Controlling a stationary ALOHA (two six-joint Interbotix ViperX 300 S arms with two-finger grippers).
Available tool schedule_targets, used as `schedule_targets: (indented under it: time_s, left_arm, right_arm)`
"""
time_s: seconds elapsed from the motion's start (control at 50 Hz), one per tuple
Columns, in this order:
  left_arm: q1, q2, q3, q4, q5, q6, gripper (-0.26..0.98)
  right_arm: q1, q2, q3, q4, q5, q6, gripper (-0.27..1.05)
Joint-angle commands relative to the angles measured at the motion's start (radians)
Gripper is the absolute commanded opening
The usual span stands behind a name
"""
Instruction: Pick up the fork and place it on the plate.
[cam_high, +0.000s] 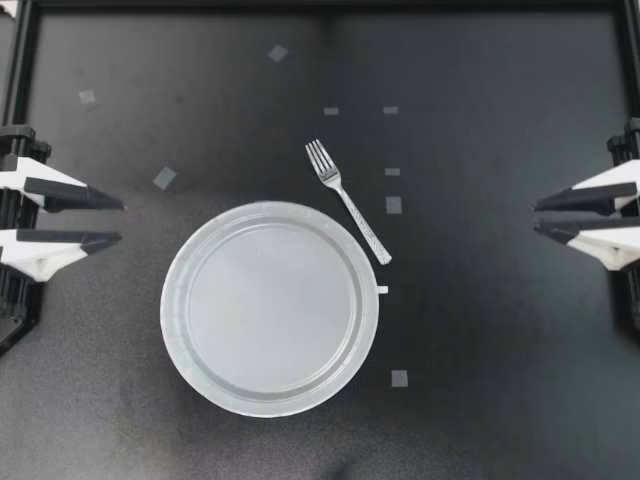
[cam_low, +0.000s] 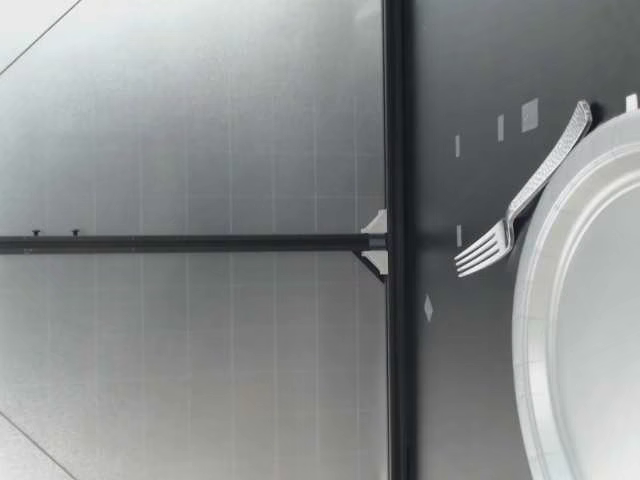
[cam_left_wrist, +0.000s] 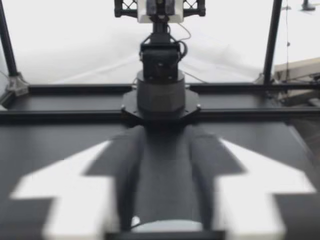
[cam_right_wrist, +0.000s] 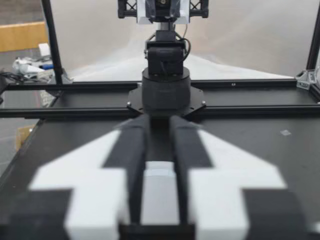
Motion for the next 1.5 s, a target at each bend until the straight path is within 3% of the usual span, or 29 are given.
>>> schedule_targets:
  time_s: [0.0,0.1,0.16,0.34,0.44,0.56,0.64,0.9,1.14,1.48]
  left_arm:
    - [0.0,-0.003,0.005,-0.006,-0.009,-0.003,0.13]
    - [0.0,-0.005,-0.009,-0.06,0.006,-0.018,0.02]
    - [0.0,-0.003,-0.052,-0.103,0.055,-0.02,0.0]
    - [0.002,0.072,-0.264,-0.109,0.439,-0.018,0.0]
    - [0.0,0.138,-0.31,-0.109,0.543,-0.032,0.01]
    - [0.0,0.199,-0.272,-0.114,0.526,-0.054,0.01]
    - [0.0,0.216,-0.233,-0.115,0.489,-0.095,0.01]
    - [0.0,0.166,-0.092,-0.115,0.321,-0.225,0.01]
    - [-0.055,0.147,-0.066,-0.115,0.304,-0.238,0.01]
    - [-0.057,0.152,-0.046,-0.106,0.256,-0.221,0.01]
  right_arm:
    - [0.005,0.002,-0.011,0.002,-0.006,0.002,0.15]
    - [0.003,-0.008,-0.023,0.023,0.017,0.02,-0.02]
    - [-0.005,-0.005,-0.072,0.046,0.067,0.037,-0.07]
    - [-0.094,0.112,-0.337,0.051,0.474,0.06,-0.07]
    - [-0.153,0.247,-0.433,0.054,0.603,0.107,-0.07]
    - [-0.198,0.442,-0.505,0.057,0.661,0.209,-0.04]
    - [-0.215,0.586,-0.565,0.055,0.69,0.244,0.06]
    - [-0.279,0.899,-0.698,0.057,0.784,0.284,0.54]
    - [-0.279,1.063,-0.744,0.057,0.813,0.347,0.51]
    - [-0.27,1.157,-0.805,0.06,0.867,0.411,0.51]
